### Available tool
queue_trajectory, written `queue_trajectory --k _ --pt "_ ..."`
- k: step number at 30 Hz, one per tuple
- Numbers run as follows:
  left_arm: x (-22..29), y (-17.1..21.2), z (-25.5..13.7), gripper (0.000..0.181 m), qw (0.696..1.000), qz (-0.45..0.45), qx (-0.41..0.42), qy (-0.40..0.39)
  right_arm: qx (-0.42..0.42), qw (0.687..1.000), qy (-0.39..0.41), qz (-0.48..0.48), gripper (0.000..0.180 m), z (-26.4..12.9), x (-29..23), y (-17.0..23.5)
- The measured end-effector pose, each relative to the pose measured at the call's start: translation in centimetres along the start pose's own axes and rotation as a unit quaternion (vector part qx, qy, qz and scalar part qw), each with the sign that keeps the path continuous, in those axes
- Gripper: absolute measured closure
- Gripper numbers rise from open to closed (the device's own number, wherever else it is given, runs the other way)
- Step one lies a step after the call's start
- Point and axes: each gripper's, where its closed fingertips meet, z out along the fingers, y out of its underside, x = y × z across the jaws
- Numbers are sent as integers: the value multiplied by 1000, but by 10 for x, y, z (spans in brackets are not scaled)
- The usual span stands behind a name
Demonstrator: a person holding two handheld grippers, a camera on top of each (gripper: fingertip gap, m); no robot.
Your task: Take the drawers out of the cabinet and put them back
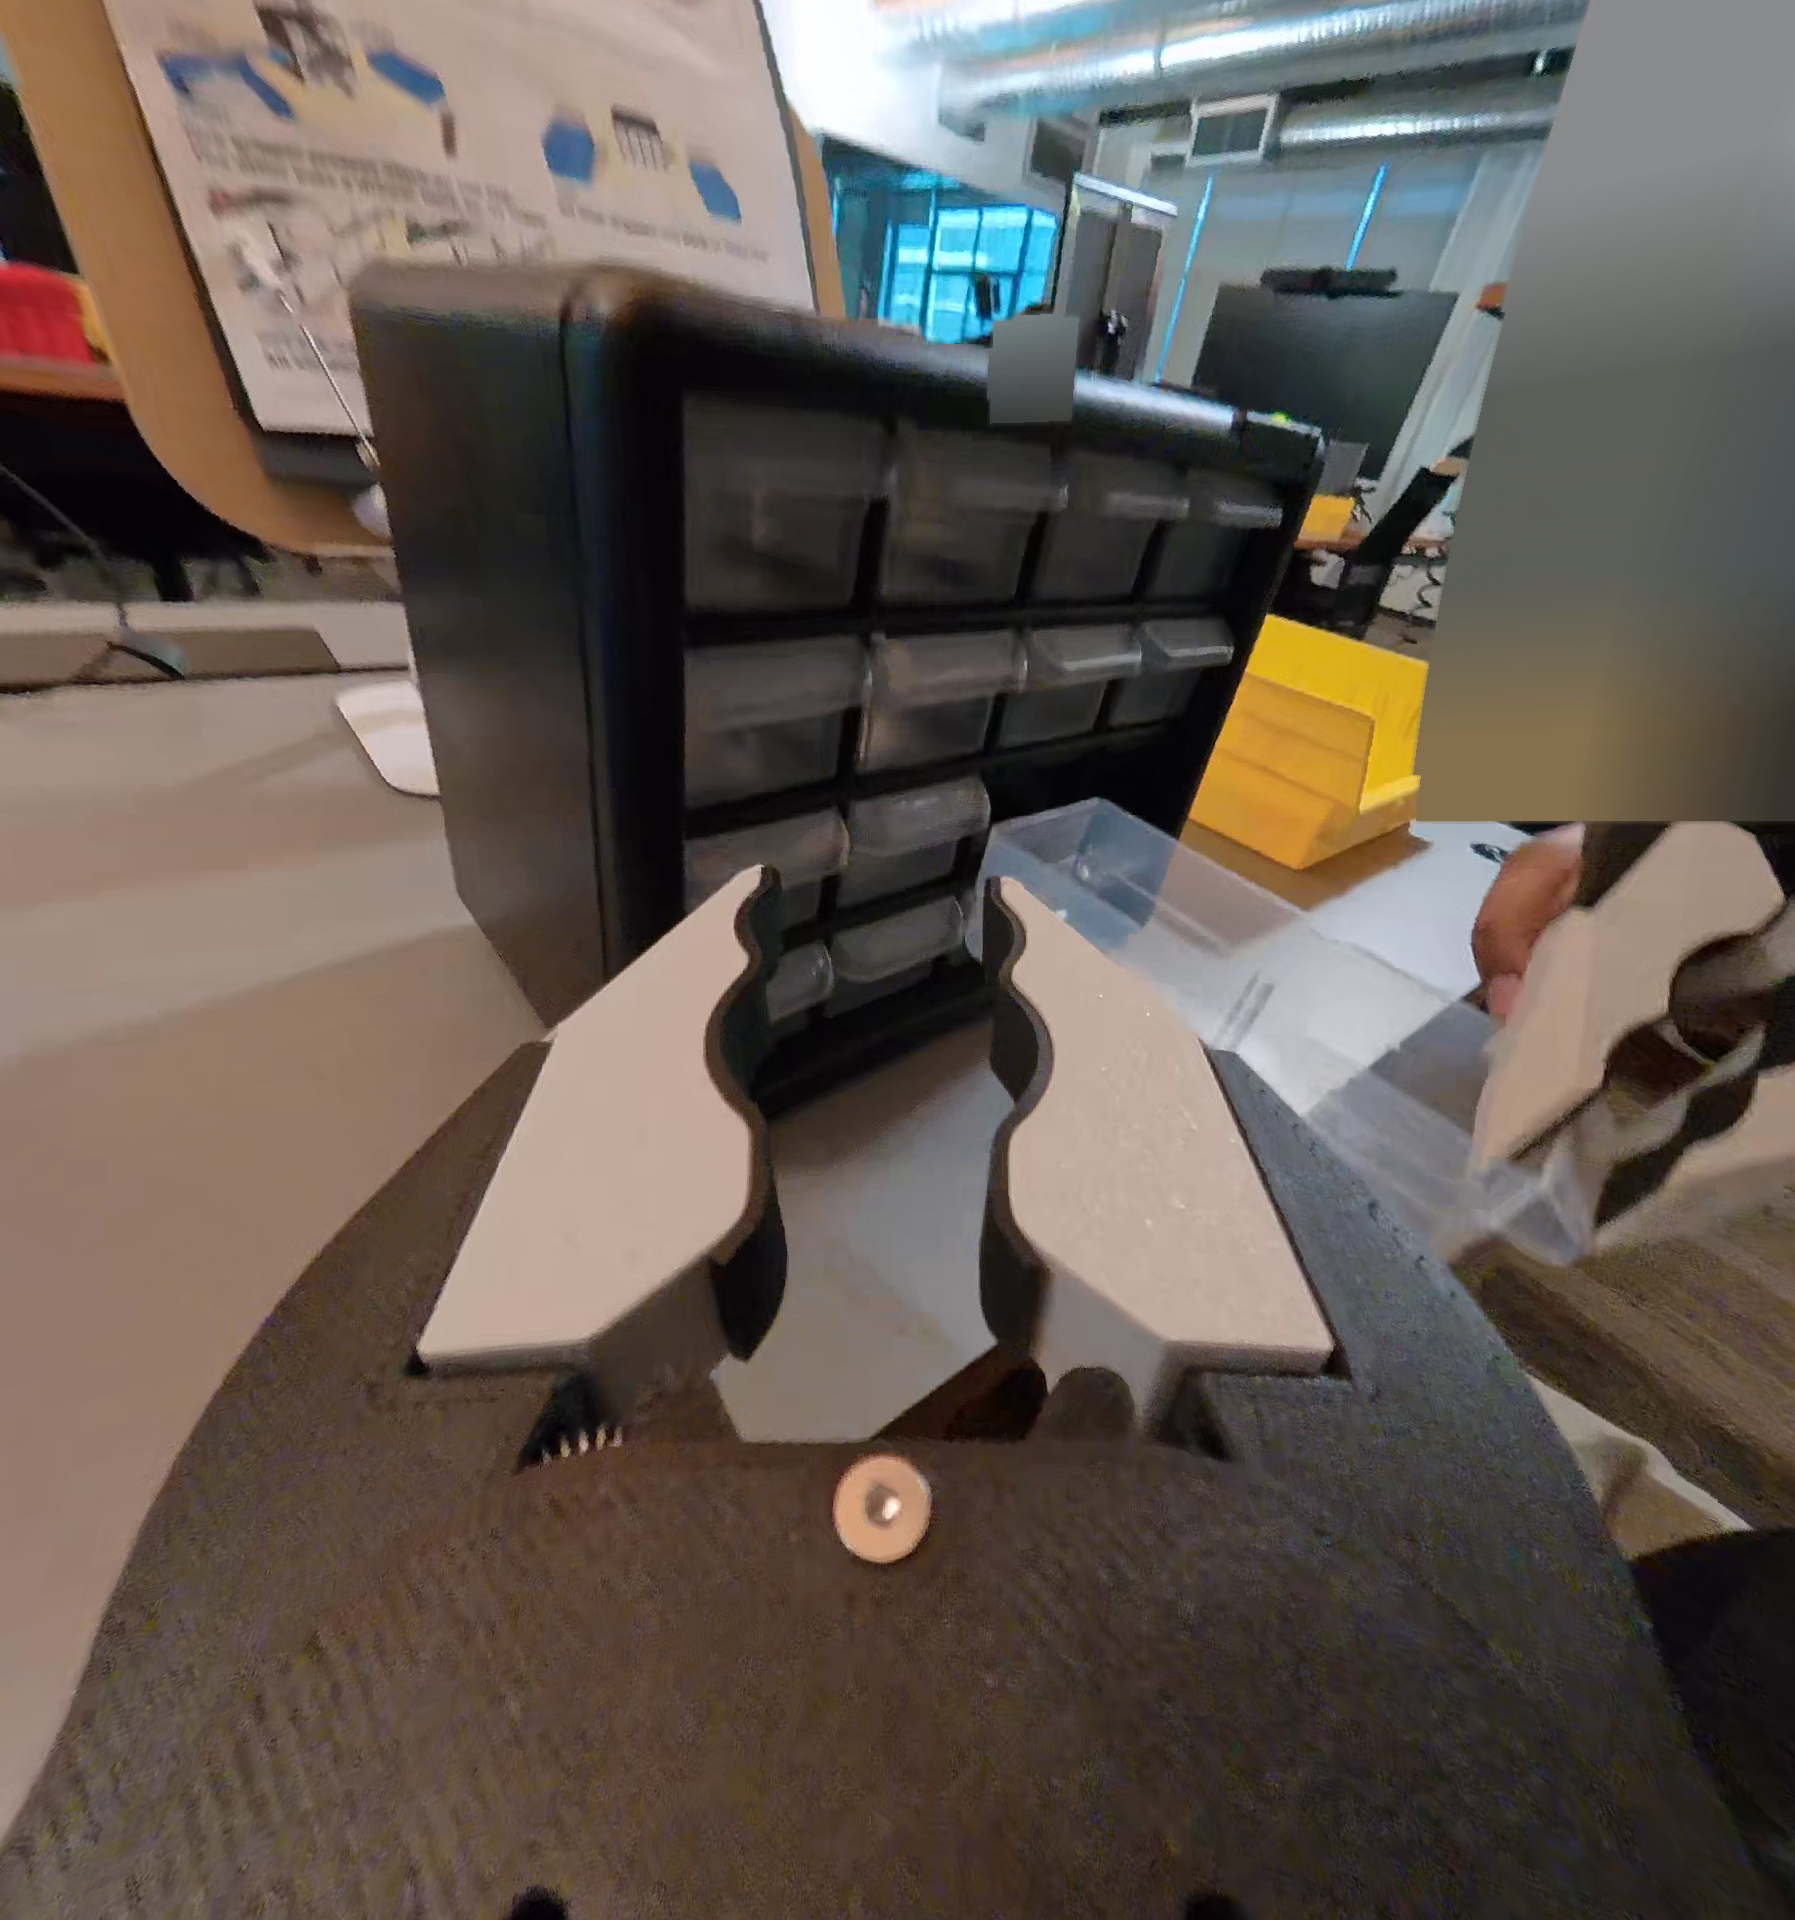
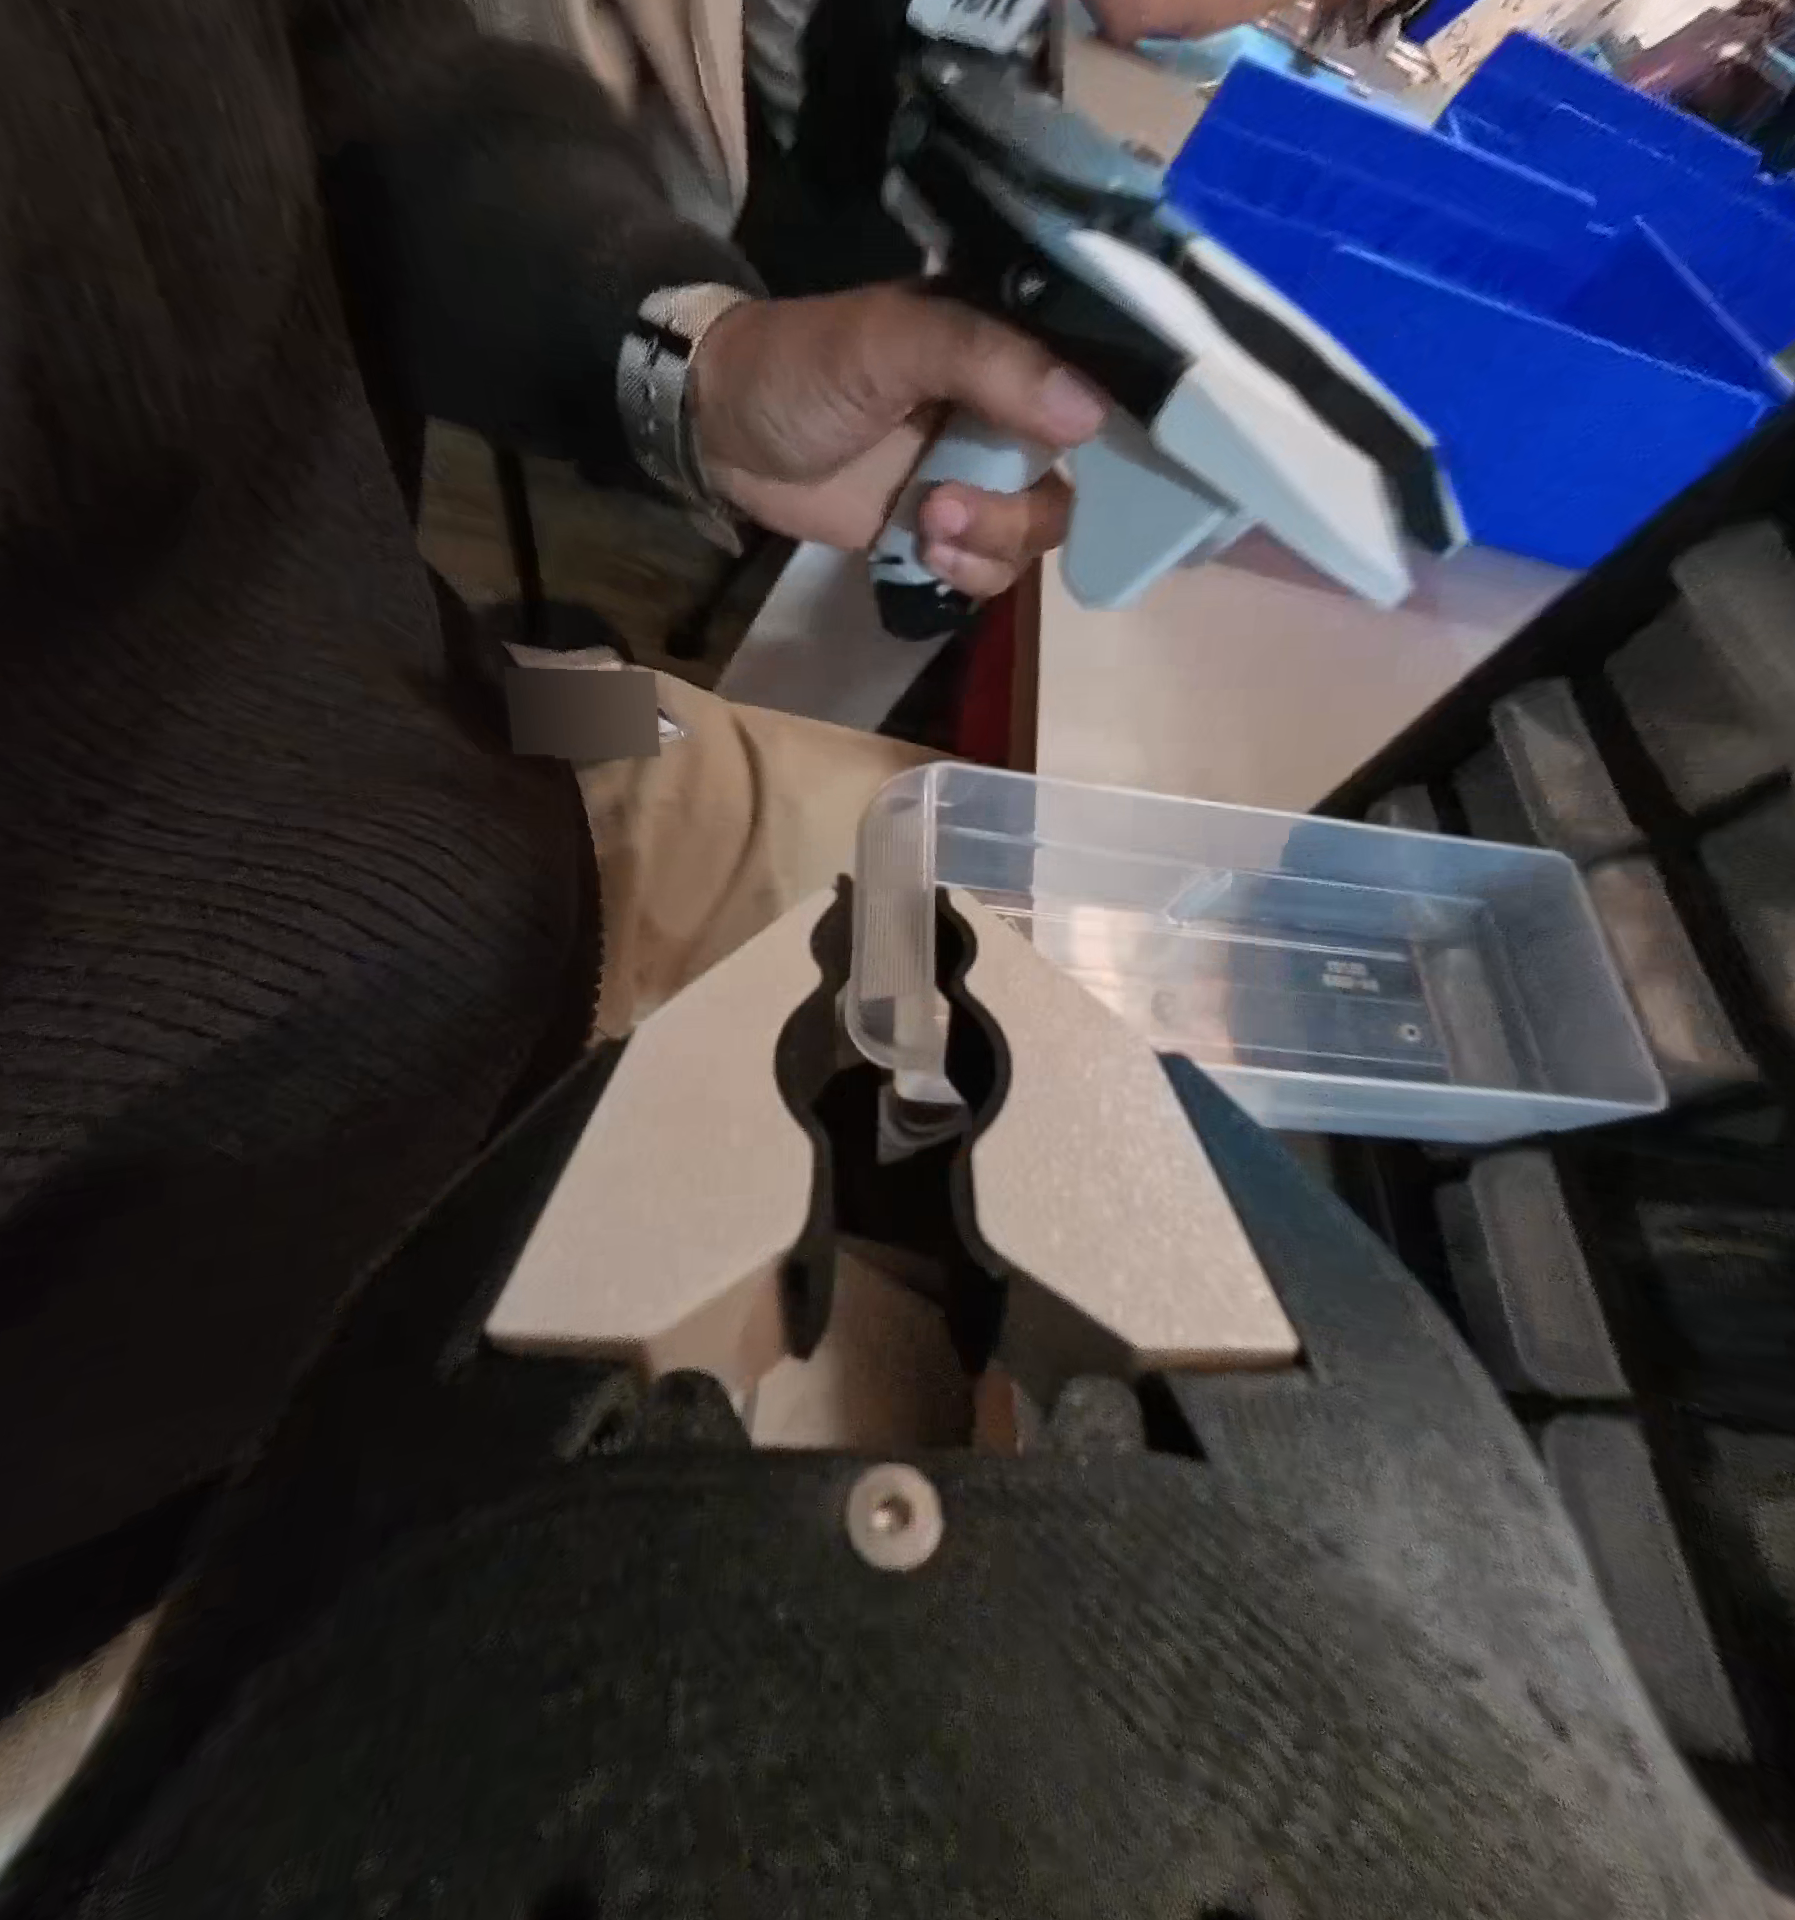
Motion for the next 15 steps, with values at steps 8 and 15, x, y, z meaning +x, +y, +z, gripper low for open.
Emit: queue_trajectory --k 8,15 --pt "-3 19 8 145 997 -62 -33 8 58 987 -42 146 166 -44 31 8" --pt "-4 26 11 143 992 -117 -43 26 33 988 -55 142 166 -51 39 12"
